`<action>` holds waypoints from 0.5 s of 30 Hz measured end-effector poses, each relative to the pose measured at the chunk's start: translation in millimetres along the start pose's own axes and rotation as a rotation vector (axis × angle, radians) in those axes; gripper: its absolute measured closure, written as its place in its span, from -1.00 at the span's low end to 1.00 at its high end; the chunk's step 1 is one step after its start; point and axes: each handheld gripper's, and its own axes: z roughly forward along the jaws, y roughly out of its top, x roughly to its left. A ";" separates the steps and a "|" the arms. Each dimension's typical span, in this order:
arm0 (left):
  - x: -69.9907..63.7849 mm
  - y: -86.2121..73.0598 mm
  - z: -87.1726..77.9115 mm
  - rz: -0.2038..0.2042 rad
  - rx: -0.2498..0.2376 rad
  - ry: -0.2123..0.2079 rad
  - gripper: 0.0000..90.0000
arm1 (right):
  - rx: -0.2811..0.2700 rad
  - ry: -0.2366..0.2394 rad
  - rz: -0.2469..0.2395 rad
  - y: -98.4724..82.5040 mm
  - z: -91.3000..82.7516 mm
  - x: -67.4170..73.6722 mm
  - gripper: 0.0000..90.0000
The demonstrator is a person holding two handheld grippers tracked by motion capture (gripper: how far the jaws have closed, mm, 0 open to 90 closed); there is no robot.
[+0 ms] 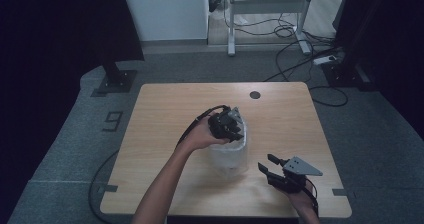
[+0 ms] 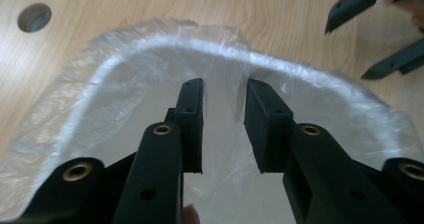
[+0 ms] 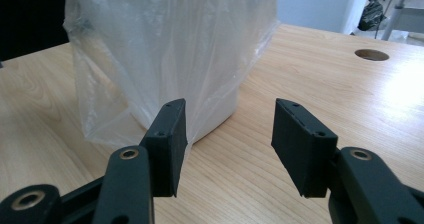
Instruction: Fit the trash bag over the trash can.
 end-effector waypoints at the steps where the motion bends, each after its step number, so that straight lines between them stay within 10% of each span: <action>1: 0.1 0.0 0.4 -0.003 0.003 -0.002 0.56 | 0.000 -0.004 0.003 -0.2 -0.2 -0.4 0.06; 10: 0.5 0.5 6.0 -0.024 0.045 0.000 0.41 | 0.012 0.008 -0.014 -1.4 2.2 2.2 0.06; 15: 5.1 -8.1 -14.8 -0.044 -0.023 0.003 0.26 | 0.009 0.008 -0.009 -1.0 0.8 1.2 0.06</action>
